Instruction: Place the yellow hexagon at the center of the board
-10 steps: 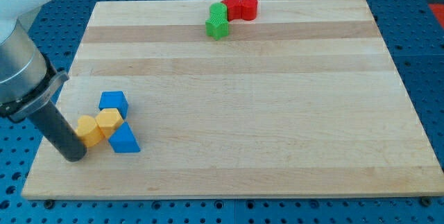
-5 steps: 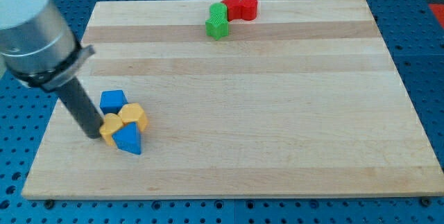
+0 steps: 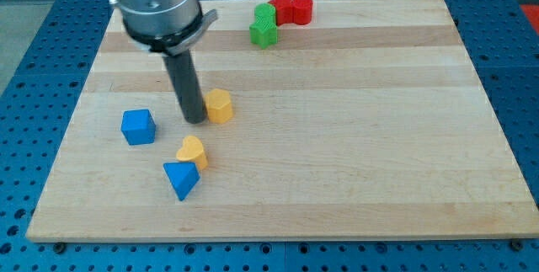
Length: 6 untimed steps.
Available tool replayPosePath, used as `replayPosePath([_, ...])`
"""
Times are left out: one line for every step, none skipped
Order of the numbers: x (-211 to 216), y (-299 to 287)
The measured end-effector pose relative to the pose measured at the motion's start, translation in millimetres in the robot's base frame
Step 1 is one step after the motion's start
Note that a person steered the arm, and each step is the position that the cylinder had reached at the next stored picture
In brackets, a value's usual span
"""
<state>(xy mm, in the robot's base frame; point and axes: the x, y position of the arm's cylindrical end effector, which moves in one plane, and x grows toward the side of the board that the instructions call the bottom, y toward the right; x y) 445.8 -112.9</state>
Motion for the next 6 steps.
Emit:
replayPosePath([-21.6, 20.3])
replayPosePath([-28.2, 52.1])
replayPosePath([-28.5, 87.4])
replayPosePath([-39.8, 92.8])
replayPosePath([-63.3, 59.4])
replayPosePath([-88.4, 21.6])
